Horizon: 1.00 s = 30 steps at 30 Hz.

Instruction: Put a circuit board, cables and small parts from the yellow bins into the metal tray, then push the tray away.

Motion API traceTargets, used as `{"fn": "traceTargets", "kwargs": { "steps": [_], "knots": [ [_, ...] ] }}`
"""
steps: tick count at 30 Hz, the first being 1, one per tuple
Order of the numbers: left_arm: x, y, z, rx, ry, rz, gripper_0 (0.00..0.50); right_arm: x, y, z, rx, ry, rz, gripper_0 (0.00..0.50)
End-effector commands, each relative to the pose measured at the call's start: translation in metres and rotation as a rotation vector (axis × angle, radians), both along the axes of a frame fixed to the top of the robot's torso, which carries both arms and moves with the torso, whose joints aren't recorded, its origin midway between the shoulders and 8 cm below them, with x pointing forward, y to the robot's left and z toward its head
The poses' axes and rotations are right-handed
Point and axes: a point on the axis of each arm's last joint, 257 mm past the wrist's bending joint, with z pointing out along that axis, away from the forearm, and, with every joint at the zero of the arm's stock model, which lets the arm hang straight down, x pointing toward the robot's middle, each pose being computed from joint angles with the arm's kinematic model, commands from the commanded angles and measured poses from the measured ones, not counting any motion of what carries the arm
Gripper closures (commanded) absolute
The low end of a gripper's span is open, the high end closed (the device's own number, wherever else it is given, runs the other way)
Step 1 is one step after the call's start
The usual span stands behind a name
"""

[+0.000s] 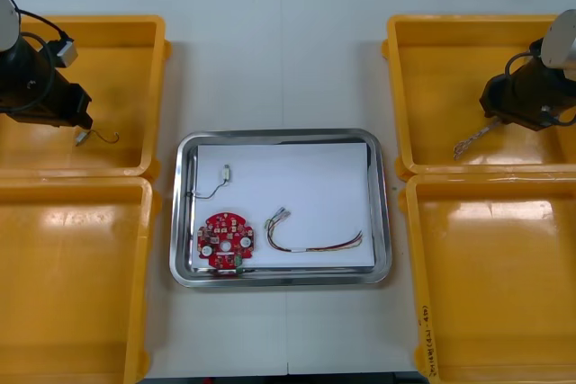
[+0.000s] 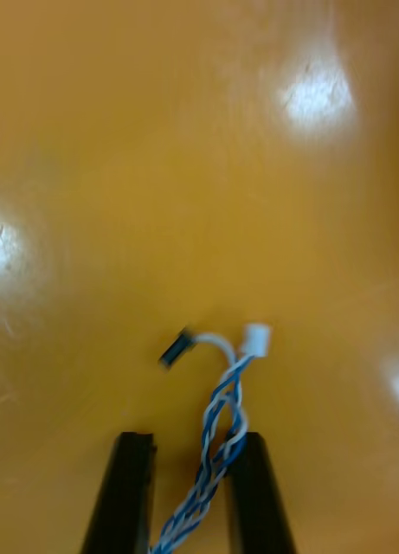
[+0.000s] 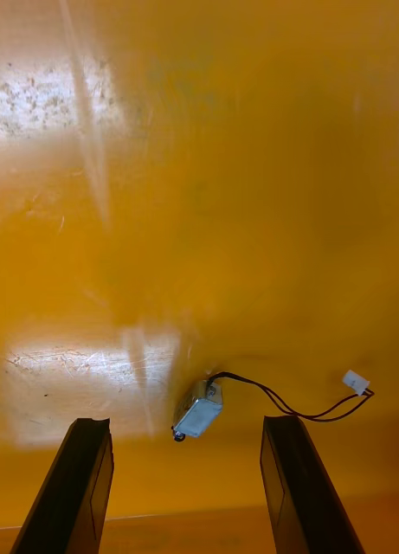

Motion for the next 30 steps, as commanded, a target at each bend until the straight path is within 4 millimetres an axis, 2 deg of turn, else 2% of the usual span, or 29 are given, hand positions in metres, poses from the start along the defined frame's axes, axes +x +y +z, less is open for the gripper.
{"fn": "traceTargets", "kwargs": {
  "steps": [1,4,9,17,26,28,30],
  "knots": [
    [-0.003,0.004,-0.01,0.014,-0.004,-0.004,0.0,0.006,-0.004,0.045,0.03,-0.02,-0.004,0.036],
    [-0.003,0.002,-0.017,0.01,-0.003,-0.01,0.0,0.001,0.0,0.047,0.044,0.005,0.005,0.011],
    [-0.003,-0.001,-0.026,0.005,-0.008,-0.017,0.0,-0.004,0.005,0.052,0.059,0.023,0.006,0.01],
    [0.001,-0.011,-0.037,-0.007,-0.026,-0.031,0.0,-0.019,0.019,0.044,0.18,0.087,-0.094,0.01],
    [0.0,-0.012,-0.049,-0.006,-0.031,-0.032,0.004,-0.022,0.039,0.033,0.26,0.119,-0.216,0.01],
    [0.0,-0.012,-0.051,-0.005,-0.032,-0.031,0.046,-0.022,0.042,0.031,0.261,0.123,-0.217,0.01],
    [-0.001,-0.01,-0.052,0.002,-0.028,-0.03,0.137,-0.021,0.045,0.03,0.264,0.122,-0.22,0.01]
  ]
}}
